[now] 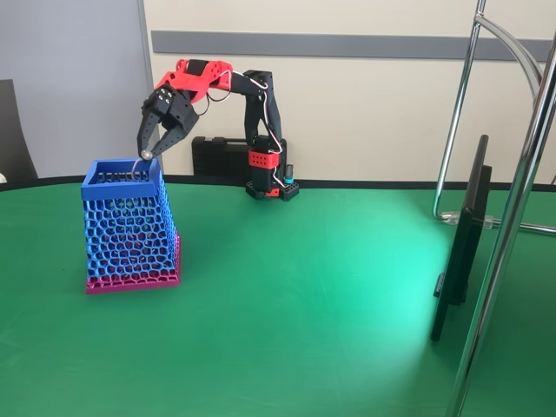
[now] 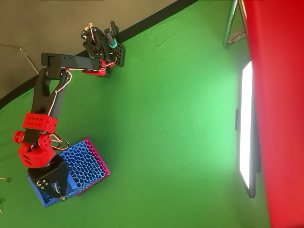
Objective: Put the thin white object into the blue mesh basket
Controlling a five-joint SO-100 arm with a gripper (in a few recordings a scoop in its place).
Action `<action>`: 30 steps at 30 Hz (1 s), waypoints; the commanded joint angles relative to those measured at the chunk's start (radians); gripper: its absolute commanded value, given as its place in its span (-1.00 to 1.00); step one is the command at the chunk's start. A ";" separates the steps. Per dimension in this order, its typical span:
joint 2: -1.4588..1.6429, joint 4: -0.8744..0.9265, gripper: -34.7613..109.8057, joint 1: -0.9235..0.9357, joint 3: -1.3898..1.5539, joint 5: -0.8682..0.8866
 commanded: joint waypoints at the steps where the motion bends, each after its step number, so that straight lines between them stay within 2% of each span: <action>1: 0.121 -0.023 -0.43 0.040 0.054 0.038; 7: 0.285 -0.146 -0.20 0.147 0.282 0.069; 11: 0.387 -0.198 -0.13 0.201 0.377 0.032; 17: 0.545 -0.267 -0.13 0.239 0.505 -0.123; 25: 0.799 -0.253 -0.19 0.103 0.742 -0.479; 30: 0.985 -0.241 -0.21 -0.043 0.963 -0.578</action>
